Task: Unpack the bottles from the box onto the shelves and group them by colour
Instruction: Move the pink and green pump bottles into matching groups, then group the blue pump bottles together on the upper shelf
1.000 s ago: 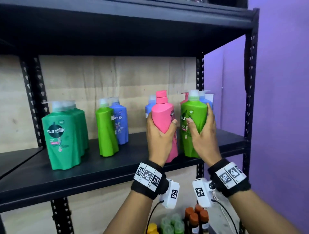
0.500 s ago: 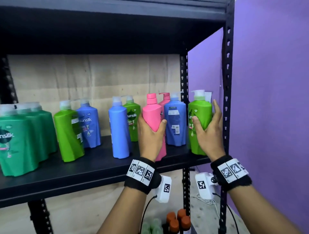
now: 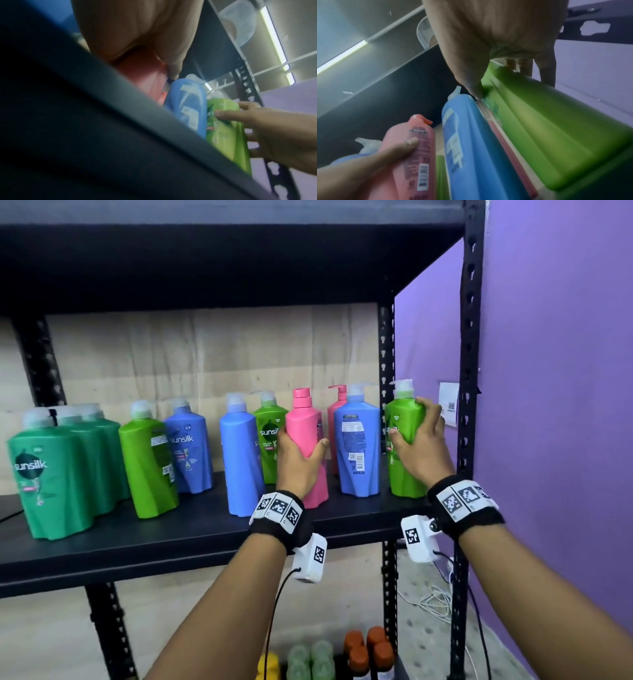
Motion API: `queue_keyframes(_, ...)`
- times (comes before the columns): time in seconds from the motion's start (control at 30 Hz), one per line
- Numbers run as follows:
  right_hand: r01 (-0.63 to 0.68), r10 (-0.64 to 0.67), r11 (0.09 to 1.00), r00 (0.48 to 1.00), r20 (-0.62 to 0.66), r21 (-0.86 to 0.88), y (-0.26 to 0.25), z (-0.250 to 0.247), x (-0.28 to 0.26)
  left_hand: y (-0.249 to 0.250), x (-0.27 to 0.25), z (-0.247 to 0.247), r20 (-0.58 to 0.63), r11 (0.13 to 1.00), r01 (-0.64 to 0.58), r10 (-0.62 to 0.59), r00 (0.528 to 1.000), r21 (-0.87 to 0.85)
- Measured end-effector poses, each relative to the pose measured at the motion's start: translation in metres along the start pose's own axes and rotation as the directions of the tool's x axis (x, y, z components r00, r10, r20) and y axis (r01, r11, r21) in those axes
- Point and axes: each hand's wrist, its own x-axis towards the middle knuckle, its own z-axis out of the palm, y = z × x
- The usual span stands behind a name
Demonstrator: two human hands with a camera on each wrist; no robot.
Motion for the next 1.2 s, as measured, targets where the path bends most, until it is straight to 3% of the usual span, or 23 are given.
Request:
queue_keyframes(0.37, -0.044, 0.046, 0.998, 0.998, 0.038, -0.038, -0.002, 0.003, 0.002, 0.0, 0.002, -0.006, 0.084, 0.999, 0.028, -0.029, 0.996, 0.015)
queue_keyframes(0.53, -0.065, 0.071, 0.994, 0.995, 0.074, -0.084, -0.007, -0.003, 0.004, 0.005, 0.002, -0.013, 0.056, 0.975, -0.002, -0.011, 0.998, 0.222)
queue_keyframes(0.63, 0.003, -0.004, 0.98, 1.0, -0.005, -0.2, -0.019, -0.009, 0.007, 0.008, -0.001, -0.028, -0.018, 0.943, -0.072, 0.082, 0.996, 0.326)
queue_keyframes(0.73, 0.109, -0.127, 0.957, 0.991, -0.05, -0.27, -0.036, -0.012, 0.008, 0.015, -0.006, -0.045, -0.151, 0.931, -0.155, 0.214, 0.965, 0.33)
queue_keyframes(0.83, 0.128, -0.12, 0.964, 0.992, 0.048, -0.233, -0.051, -0.007, 0.009, 0.021, -0.007, -0.059, -0.261, 0.875, -0.224, 0.357, 0.897, 0.43)
queue_keyframes(0.9, 0.118, -0.088, 0.962, 0.988, 0.13, -0.244, -0.059, -0.003, 0.012, 0.024, -0.003, -0.067, -0.342, 0.857, -0.207, 0.394, 0.853, 0.471)
queue_keyframes(1.07, 0.058, -0.005, 0.964, 0.979, 0.202, -0.259, -0.073, 0.015, 0.016, 0.022, 0.013, -0.082, -0.456, 0.905, 0.024, 0.192, 0.869, 0.425)
queue_keyframes(1.2, 0.036, 0.021, 0.968, 0.974, 0.224, -0.249, -0.078, 0.029, 0.019, 0.009, 0.023, -0.085, -0.369, 0.936, 0.131, -0.001, 0.93, 0.327)
